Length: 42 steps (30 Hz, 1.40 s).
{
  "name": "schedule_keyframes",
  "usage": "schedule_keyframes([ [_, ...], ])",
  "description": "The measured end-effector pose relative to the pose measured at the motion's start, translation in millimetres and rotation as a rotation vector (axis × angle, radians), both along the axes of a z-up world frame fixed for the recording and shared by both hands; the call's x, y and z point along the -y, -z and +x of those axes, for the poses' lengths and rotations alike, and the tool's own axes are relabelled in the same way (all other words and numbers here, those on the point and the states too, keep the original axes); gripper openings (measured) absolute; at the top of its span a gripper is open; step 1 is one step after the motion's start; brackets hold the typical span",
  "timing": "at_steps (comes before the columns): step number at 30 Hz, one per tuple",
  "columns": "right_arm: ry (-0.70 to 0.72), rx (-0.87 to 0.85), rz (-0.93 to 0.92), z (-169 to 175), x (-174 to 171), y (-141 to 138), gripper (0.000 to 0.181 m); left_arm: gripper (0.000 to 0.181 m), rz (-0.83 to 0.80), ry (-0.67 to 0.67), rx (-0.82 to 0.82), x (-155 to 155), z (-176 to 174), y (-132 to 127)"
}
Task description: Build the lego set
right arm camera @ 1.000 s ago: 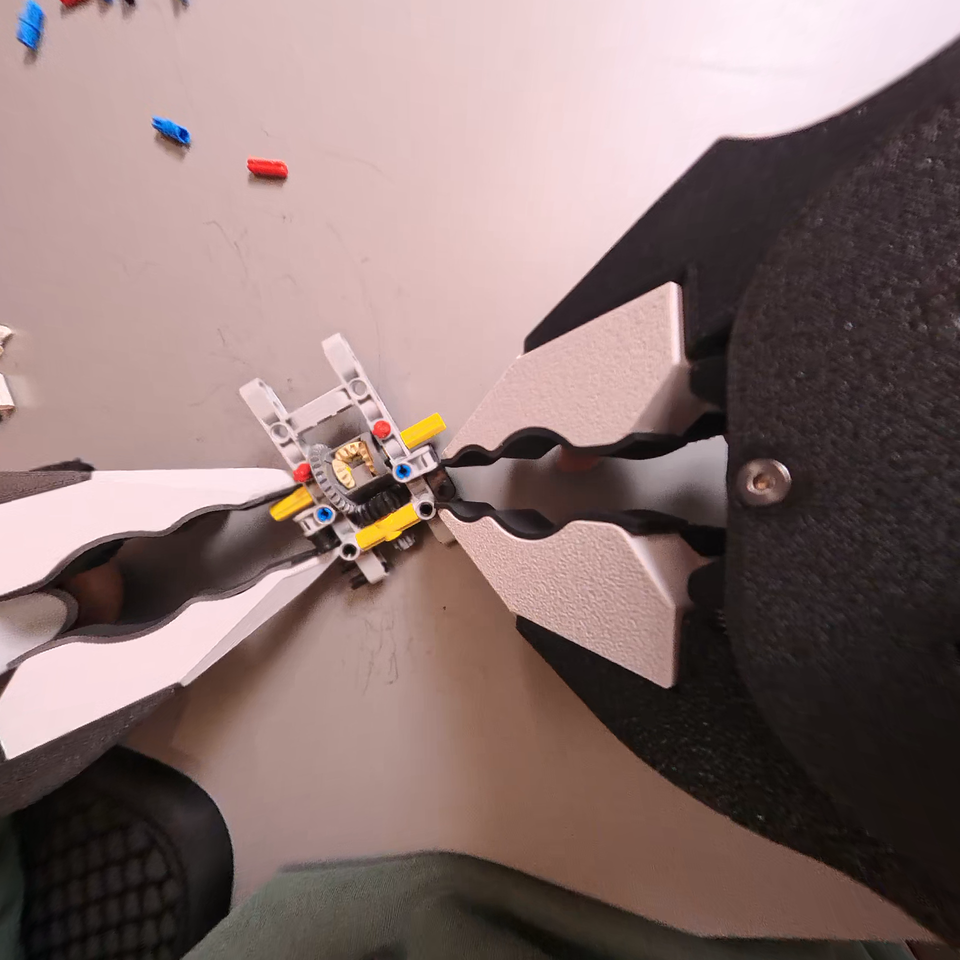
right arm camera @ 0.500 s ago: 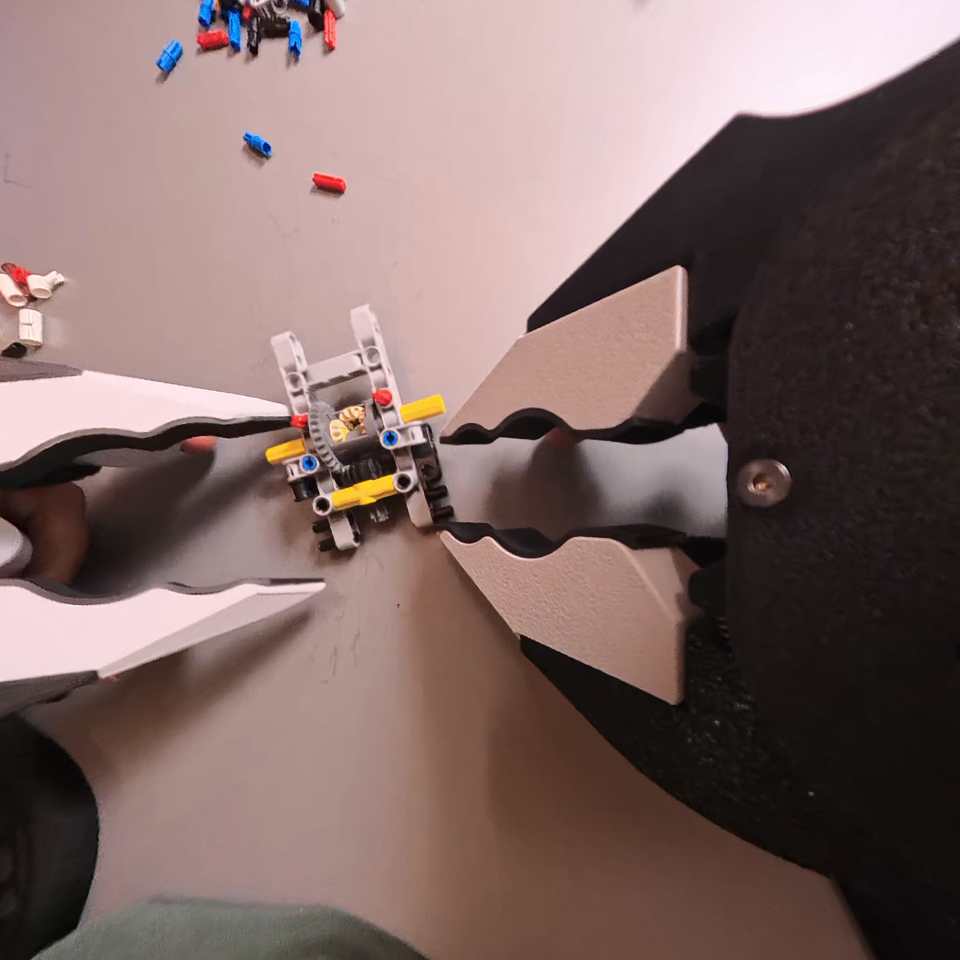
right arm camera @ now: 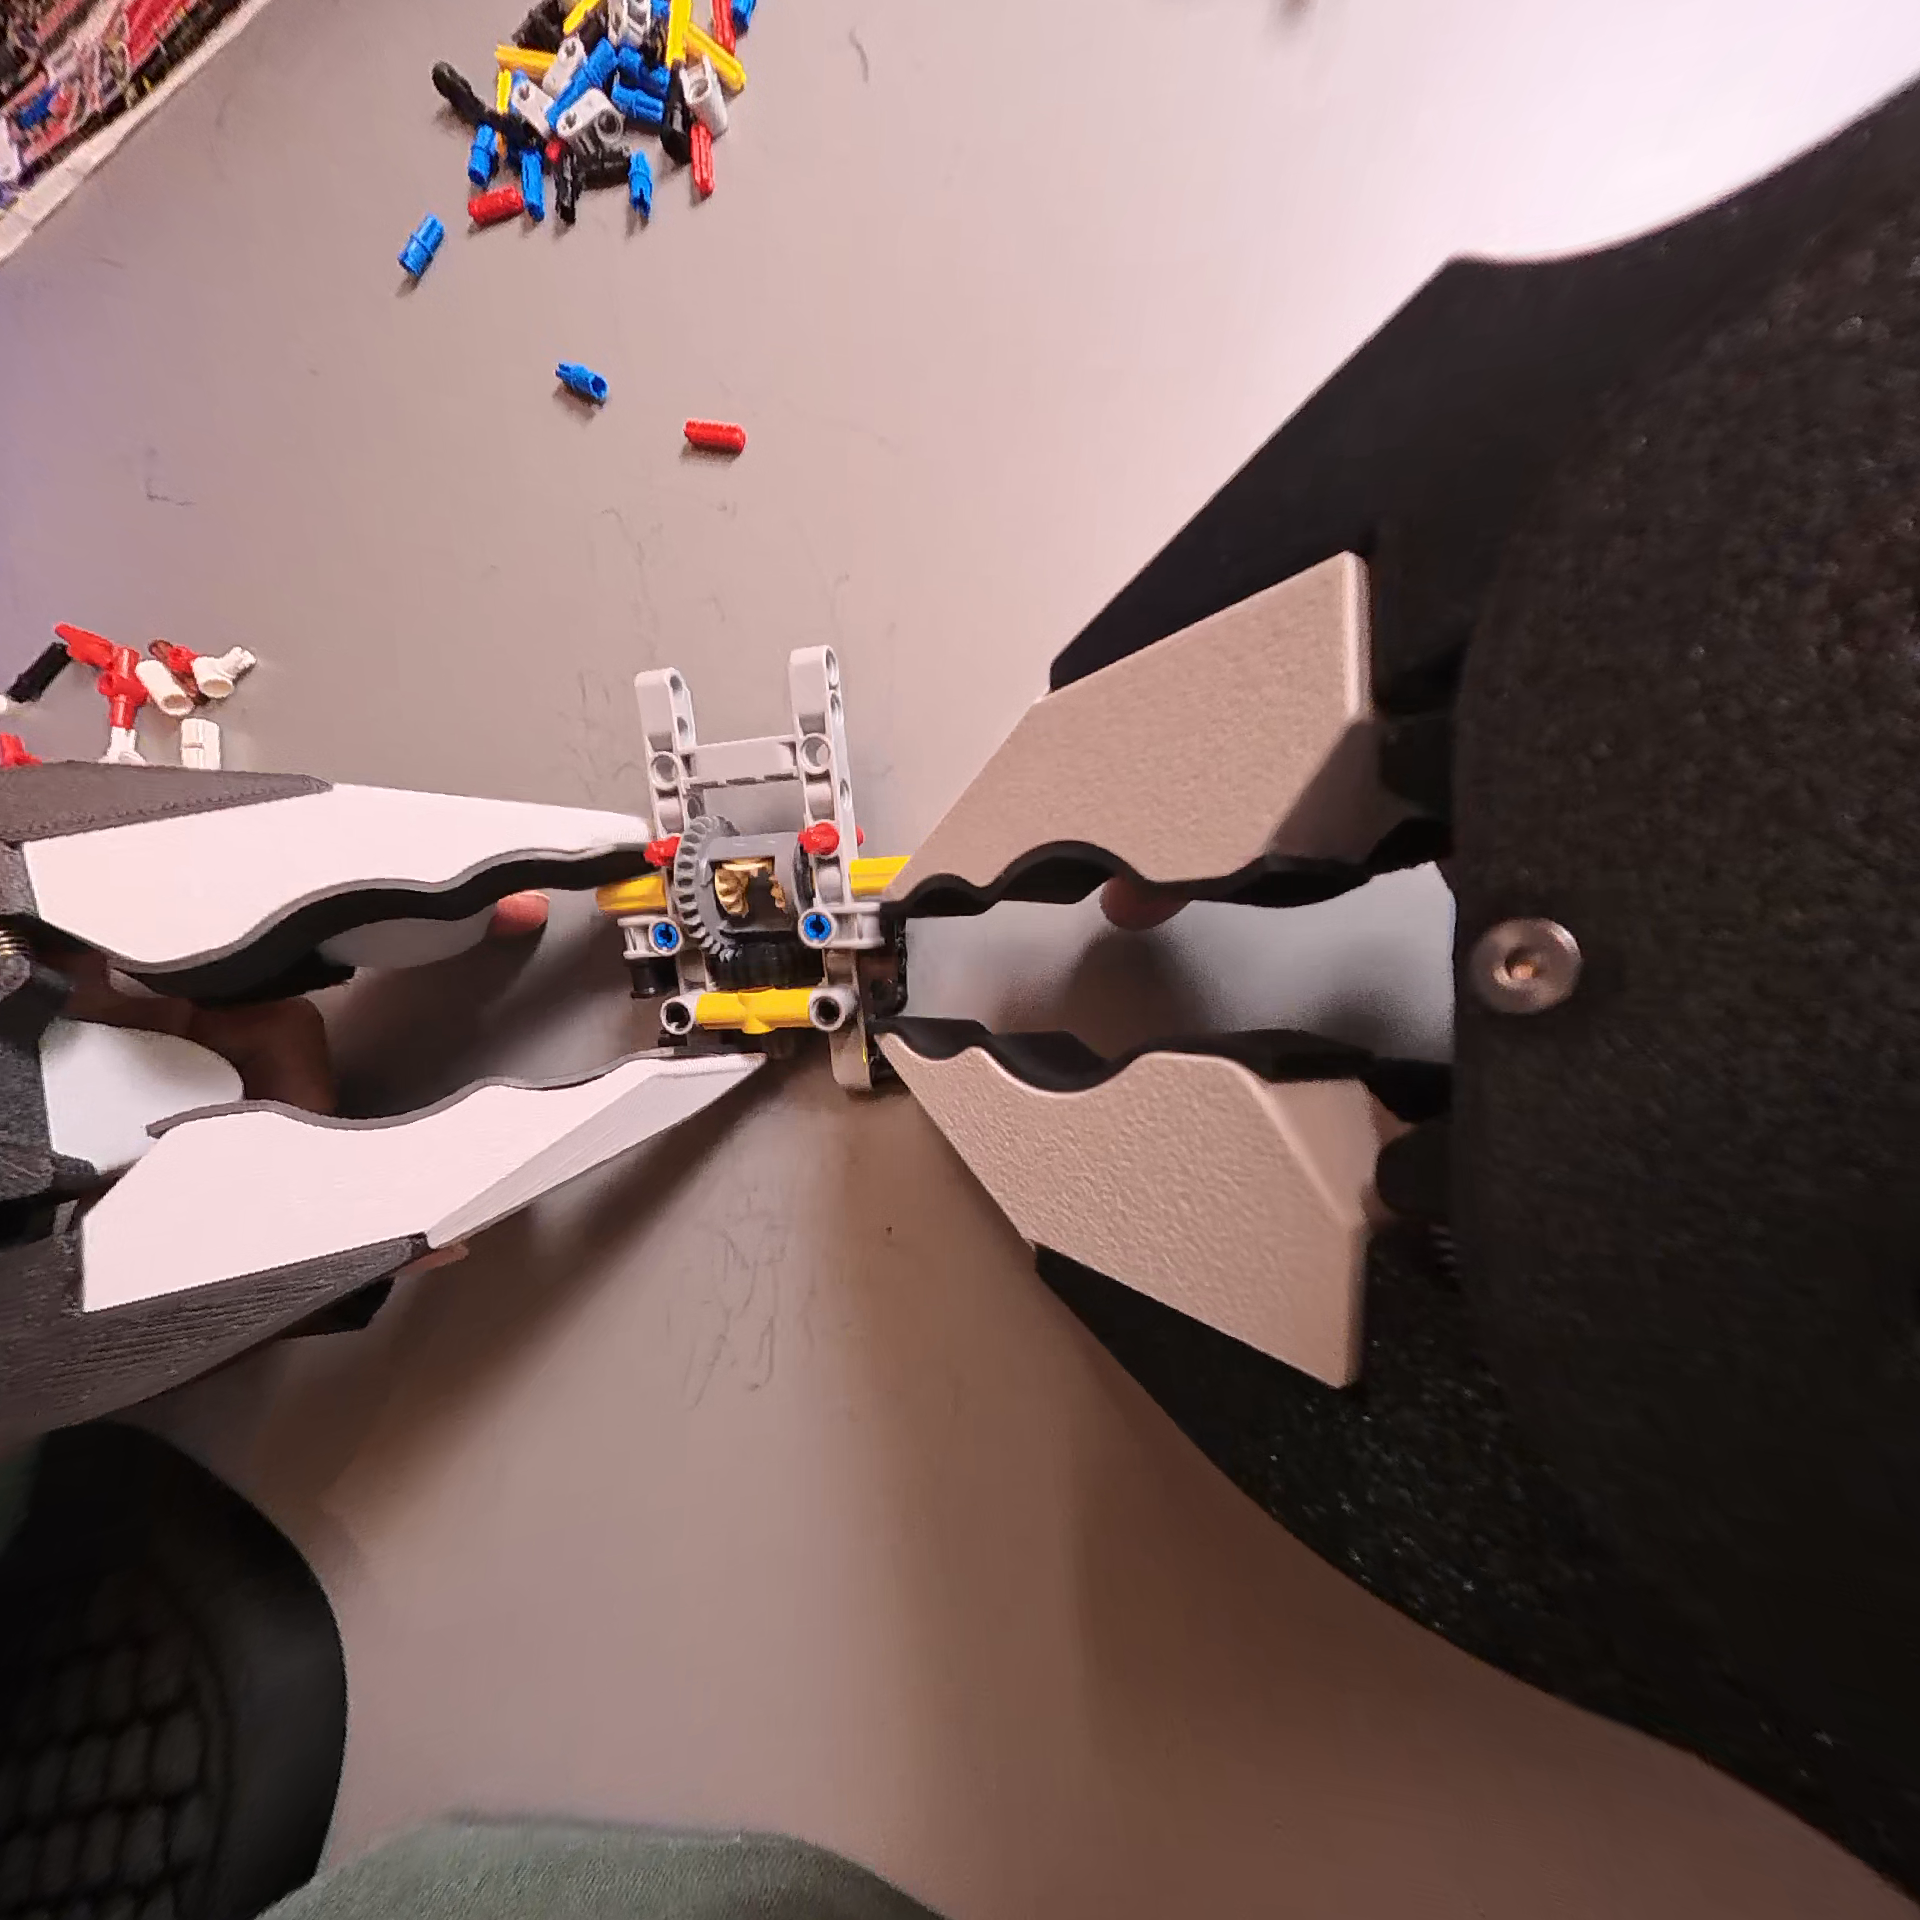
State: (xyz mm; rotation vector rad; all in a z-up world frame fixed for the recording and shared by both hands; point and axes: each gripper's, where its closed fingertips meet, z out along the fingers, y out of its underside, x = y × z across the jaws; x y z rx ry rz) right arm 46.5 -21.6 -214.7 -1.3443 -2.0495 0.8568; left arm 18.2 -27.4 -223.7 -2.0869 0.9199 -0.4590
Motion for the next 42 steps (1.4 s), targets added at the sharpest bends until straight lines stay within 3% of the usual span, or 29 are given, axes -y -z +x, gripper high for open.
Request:
schedule_keyframes([
  [18, -0.023, -0.032, 0.043, 0, 0, -1, 0.019, 0.041, 0.02, 0.023, -0.01, 1, 0, -1],
  [25, -0.079, -0.084, 0.019, 5, 8, -7, 0.025, 0.038, -0.106, -0.005, 0.207, 0, -7, -11],
  [35, -0.091, -0.268, 0.282, -7, 1, -22, 0.022, 0.037, -0.291, -0.016, 0.487, 5, -4, -24],
  [42, -0.097, -0.322, 0.28, -9, 6, -32, 0.021, 0.037, -0.332, -0.011, 0.55, 7, -3, -27],
])
